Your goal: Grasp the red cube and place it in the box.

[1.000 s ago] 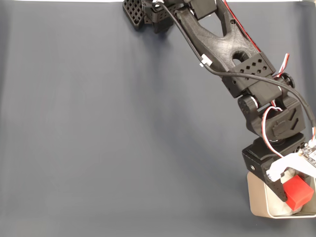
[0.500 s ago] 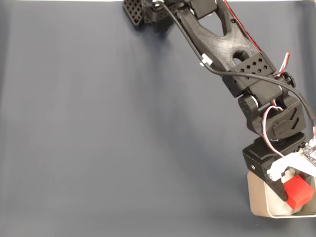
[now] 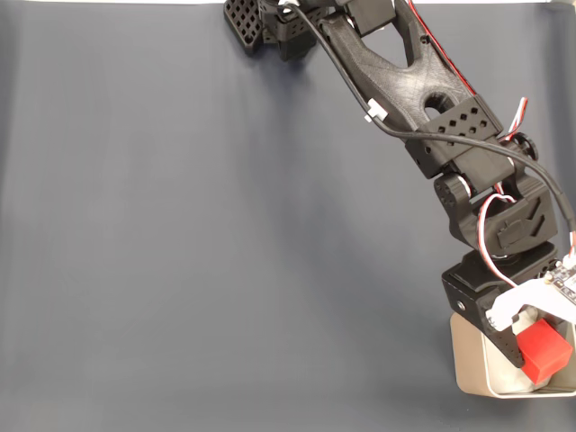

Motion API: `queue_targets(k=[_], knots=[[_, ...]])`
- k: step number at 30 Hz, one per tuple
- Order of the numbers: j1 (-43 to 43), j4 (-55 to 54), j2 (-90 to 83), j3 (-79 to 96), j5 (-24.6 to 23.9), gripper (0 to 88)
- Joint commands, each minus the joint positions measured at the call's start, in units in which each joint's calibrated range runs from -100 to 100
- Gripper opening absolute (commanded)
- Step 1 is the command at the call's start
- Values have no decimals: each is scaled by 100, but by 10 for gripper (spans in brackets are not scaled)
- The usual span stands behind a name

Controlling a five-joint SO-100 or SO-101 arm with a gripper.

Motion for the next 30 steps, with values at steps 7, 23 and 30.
queue_targets(k=[7, 23, 30], knots=[[69, 15, -280, -139, -117, 44], [76, 204, -332, -139, -107, 385], [97, 204, -332, -139, -54, 444]])
